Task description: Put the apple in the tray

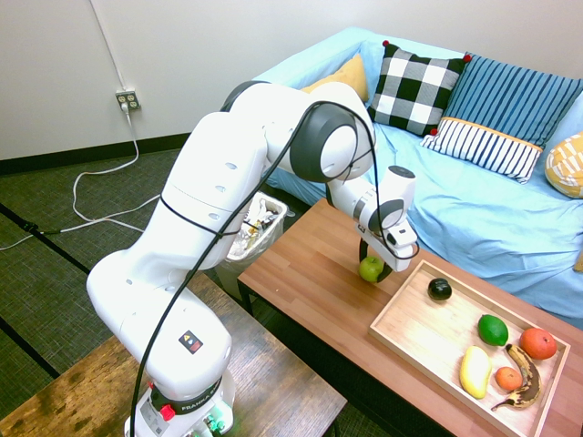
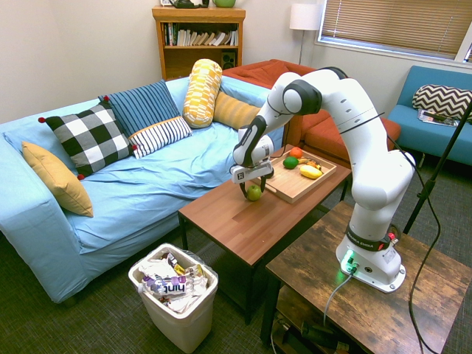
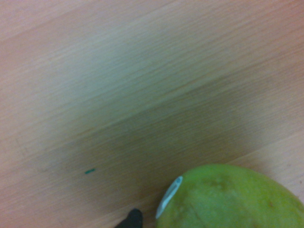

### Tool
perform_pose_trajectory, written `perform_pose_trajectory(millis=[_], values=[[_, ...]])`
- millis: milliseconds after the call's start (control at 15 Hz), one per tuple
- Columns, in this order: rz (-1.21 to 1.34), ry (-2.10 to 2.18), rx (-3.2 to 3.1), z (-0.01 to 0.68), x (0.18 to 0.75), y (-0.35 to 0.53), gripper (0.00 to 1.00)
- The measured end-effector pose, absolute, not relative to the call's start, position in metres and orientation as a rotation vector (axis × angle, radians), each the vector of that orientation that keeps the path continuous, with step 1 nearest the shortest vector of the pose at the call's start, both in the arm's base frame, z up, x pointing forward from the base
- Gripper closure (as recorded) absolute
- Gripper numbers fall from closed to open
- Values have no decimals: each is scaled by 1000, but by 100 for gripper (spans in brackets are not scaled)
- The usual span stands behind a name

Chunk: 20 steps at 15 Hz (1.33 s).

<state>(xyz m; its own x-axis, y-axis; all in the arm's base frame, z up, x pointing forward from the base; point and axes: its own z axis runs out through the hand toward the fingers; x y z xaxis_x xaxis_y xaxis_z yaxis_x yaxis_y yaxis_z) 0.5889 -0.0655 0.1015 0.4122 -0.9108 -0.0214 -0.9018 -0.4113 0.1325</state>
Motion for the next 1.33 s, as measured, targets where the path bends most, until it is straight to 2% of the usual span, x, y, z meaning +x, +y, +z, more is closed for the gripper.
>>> perform_pose_trajectory(millis=[267,400,667,800,1067,1333], values=[[-143,-1667,2576,108,591,-65,100],[-94,-1700,2597,136,596,-81,100],[21,-1877,2520,227,568,-182,100],[49,-1972,2431,248,540,-244,100],[-20,-2040,2312,218,500,-311,100],[-79,-2020,2282,167,510,-318,100]])
